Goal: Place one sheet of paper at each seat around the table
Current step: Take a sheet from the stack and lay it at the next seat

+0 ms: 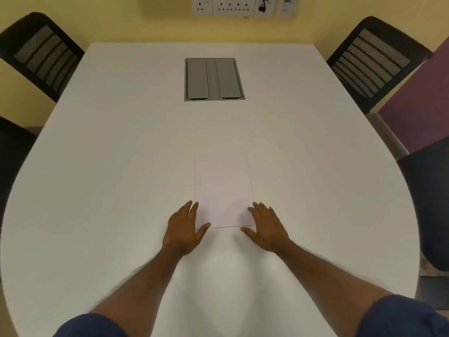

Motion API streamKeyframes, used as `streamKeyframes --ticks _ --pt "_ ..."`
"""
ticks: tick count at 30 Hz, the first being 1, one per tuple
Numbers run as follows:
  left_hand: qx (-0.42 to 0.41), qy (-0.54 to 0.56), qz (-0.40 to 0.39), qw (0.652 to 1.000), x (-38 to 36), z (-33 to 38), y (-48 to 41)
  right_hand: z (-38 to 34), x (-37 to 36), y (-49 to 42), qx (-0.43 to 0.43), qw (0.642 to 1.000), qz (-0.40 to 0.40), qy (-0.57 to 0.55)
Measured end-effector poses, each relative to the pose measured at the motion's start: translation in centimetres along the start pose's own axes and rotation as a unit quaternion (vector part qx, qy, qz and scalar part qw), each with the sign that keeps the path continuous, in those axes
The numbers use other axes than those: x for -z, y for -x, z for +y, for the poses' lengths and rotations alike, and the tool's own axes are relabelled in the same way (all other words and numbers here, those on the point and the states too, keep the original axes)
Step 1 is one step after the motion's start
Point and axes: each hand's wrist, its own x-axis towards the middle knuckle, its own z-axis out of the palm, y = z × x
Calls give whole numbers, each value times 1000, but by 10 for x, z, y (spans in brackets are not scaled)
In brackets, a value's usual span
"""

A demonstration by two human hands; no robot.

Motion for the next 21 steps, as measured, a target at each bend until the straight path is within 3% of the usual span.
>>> streamKeyframes --ticks 15,21 --pt "-10 -78 -55 995 -33 -34 -74 16 1 -91 -60 997 -22 -50" --pt "-15 -85 -40 995 -45 -38 -73 16 -7 -96 -72 994 21 -86"
